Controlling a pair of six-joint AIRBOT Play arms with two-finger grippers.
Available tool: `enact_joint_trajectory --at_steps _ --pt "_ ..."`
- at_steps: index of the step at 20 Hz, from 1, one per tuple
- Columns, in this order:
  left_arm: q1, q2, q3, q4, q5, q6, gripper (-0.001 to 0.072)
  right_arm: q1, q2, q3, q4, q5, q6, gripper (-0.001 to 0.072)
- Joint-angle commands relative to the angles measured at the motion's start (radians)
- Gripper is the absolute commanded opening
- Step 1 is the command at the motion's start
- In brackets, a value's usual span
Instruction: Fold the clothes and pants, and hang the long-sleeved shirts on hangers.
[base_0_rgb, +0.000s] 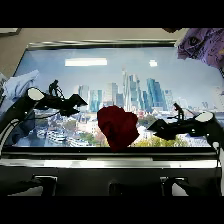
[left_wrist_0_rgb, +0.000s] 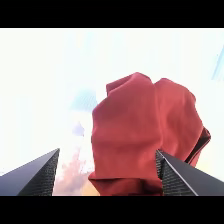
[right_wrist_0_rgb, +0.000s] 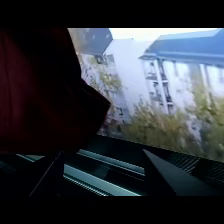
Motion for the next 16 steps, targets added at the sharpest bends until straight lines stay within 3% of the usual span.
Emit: enact_joint_trajectory --at_steps 1,7,11,12,16 --pt "0.021 0.003 0.000 0.000 -0.013 0.003 0.0715 0.066 -0.071 -0.087 0.159 -0.090 -0.118 0.0564" --pt "0.021 0.002 0.000 0.001 -0.013 0.003 0.0715 0.169 -0.145 -0.088 0.159 -0.243 -0.117 0.0561" --pt "0.021 0.002 0.000 0.001 -0.012 0.003 0.0715 0.169 -0.198 -0.088 0.271 -0.237 -0.148 0.0539" --pt "0.021 0.002 0.000 0.001 -0.008 0.003 0.0715 0.169 -0.215 -0.088 0.306 -0.229 -0.167 0.0464" --pt "0.021 -0.009 -0.001 0.001 0.015 0.004 0.0715 0.169 -0.232 -0.087 0.348 -0.221 -0.212 0.0034"
